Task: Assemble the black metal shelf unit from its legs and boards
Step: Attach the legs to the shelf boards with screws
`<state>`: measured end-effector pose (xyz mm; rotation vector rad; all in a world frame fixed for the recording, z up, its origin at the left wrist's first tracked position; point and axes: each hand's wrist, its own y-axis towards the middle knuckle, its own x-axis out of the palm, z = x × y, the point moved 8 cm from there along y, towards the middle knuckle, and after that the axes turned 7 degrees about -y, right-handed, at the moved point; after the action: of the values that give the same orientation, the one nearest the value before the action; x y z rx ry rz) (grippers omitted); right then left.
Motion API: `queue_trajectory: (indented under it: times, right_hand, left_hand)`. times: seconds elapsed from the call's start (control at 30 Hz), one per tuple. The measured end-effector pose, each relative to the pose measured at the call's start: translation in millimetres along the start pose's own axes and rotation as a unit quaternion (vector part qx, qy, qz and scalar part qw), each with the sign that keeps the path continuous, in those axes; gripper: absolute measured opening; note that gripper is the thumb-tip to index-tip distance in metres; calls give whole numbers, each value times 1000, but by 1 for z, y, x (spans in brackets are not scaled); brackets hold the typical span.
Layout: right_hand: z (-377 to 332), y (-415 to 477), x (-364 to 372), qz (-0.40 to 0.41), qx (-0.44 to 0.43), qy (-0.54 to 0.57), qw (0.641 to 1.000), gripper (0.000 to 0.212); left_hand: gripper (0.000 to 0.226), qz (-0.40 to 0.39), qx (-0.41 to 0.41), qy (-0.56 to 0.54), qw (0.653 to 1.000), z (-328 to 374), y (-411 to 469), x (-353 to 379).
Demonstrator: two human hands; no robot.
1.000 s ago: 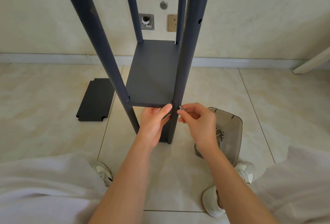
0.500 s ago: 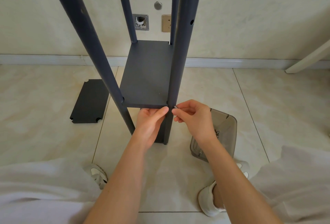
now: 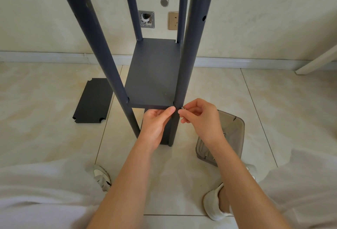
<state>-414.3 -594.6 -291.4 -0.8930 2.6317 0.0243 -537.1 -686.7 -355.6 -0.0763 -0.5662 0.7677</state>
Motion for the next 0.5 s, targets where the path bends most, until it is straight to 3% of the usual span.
queue_trajectory:
  times: [0.27,0.5]
  right_hand:
    - [-2,0,2,-77,-10,-5,997,9]
    - [-3,2,-9,-34,-15,-8,999,10]
  left_hand:
    - [16,-36,15,-50,998,3,-1,5]
    - [30,-27,13,-48,998,1,-1,3]
